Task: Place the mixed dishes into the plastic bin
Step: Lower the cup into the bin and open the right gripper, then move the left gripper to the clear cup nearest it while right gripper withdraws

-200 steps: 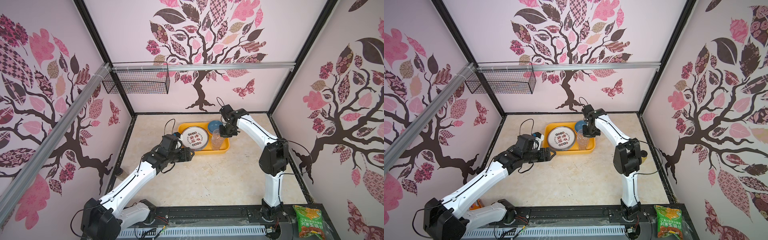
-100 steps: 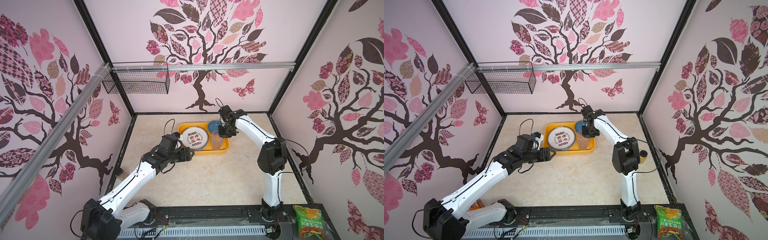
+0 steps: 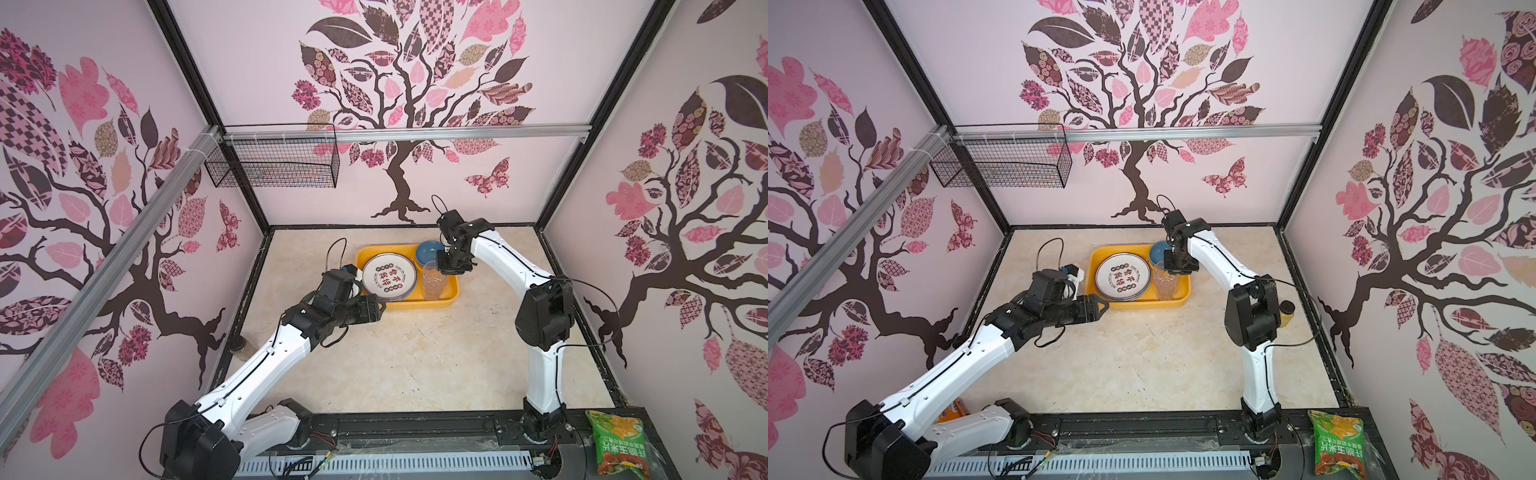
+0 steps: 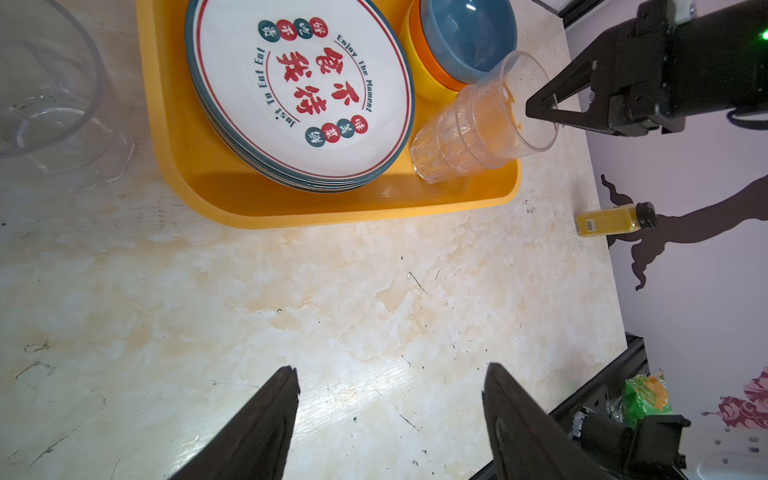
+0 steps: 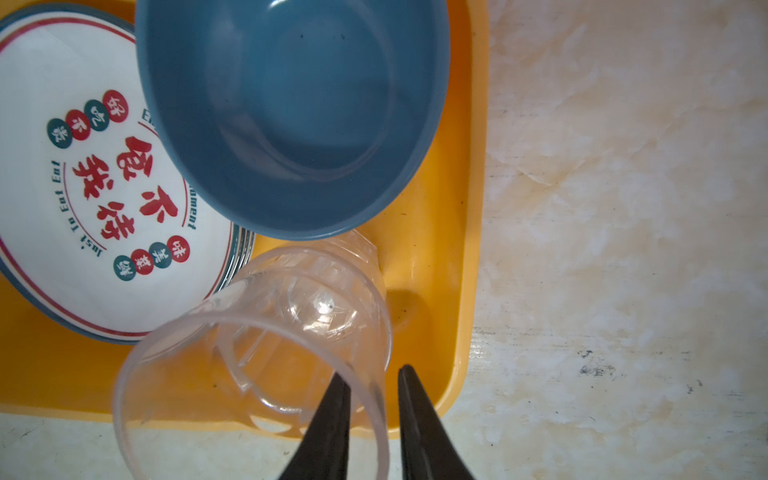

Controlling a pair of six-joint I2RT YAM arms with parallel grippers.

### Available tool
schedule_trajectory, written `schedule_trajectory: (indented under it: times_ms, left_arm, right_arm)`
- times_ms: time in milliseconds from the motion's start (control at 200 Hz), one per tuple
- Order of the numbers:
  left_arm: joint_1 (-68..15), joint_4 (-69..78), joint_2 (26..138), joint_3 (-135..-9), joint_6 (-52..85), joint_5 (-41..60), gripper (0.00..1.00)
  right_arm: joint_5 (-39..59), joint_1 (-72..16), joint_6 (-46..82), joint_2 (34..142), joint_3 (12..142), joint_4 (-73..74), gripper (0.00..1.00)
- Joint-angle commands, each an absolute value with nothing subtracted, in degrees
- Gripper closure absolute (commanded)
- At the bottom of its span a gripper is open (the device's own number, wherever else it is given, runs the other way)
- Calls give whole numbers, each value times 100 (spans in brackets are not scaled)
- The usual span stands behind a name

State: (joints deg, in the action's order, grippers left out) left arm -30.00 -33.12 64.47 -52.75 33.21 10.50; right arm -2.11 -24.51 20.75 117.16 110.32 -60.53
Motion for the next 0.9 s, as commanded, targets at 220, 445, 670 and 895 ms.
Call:
schedule_trajectory:
  times_ms: [220,445,670,895]
  left_arm:
    - [-2705,-3700,6588,-5611,3429,750,30]
    - [-2117,-3962,6764,-5881,3461,785,33]
    - [-1444,-4321,7018,-6241,3572,458,38]
    - [-977,-4597,7551,-6671,3731,-34,41]
  right_arm:
    - [-146,-2482,2179,10320,10314,-5569,72]
    - [425,-2480,2232,9311,9139,-4694,69]
    - [1598,-2502,2334,8305,7518,-3207,66]
    - [2102,-2803,2214,7755,6704,-2443,62]
